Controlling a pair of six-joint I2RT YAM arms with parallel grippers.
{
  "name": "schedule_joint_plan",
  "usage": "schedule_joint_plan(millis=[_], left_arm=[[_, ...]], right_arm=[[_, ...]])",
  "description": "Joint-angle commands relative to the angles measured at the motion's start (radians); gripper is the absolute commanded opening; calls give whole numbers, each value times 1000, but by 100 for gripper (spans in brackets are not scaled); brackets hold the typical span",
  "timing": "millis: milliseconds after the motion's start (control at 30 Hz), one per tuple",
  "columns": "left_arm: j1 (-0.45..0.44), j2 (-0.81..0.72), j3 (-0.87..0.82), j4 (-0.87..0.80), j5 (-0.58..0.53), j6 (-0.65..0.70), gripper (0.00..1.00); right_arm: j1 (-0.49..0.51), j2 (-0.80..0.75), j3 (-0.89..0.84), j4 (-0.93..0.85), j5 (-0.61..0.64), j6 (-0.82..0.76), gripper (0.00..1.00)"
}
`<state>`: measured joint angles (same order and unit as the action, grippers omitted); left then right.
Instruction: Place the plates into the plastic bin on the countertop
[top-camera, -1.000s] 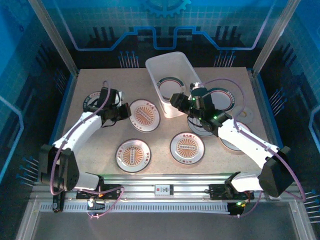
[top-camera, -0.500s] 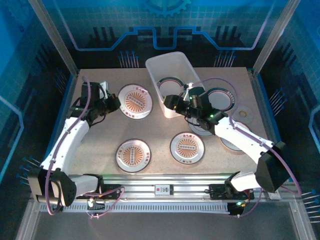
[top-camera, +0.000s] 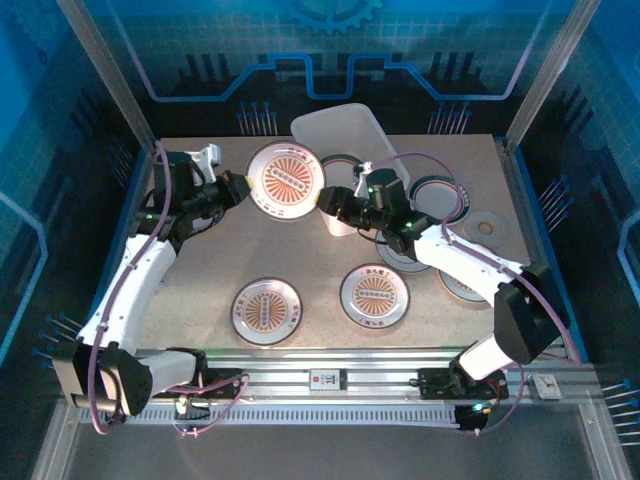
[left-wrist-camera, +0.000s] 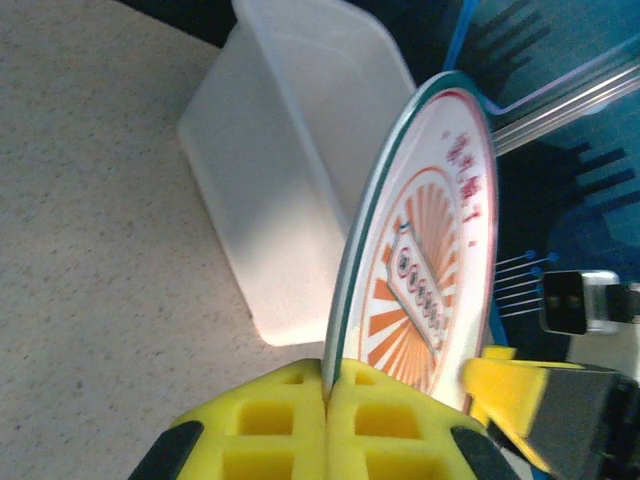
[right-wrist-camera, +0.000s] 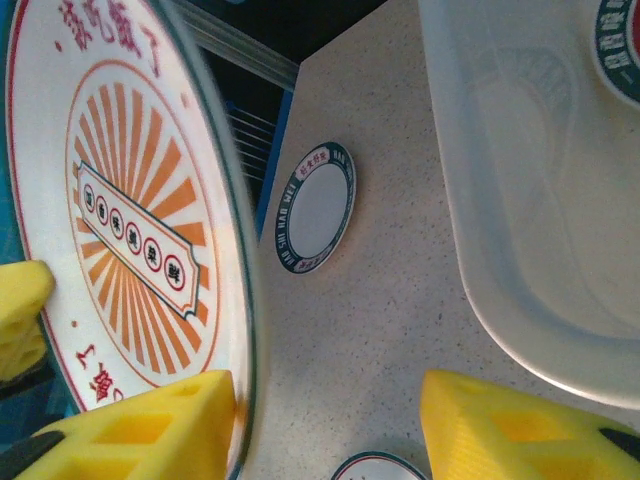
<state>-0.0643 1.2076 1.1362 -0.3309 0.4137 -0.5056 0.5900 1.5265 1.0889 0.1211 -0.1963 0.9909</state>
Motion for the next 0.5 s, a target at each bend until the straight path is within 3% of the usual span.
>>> schedule_joint_plan(millis=[0,267,467], left_arm=[[-12,-10,-6,122,92,-42,0],[-33,22,-3,128,105,-30,0],[-47,39,-1,123,103,-21,0]], right_arm=[[8,21,32,53,-31,38,49],[-3,15,-3,123,-21,81,37],[-14,15,-37,188,-24,121,15]])
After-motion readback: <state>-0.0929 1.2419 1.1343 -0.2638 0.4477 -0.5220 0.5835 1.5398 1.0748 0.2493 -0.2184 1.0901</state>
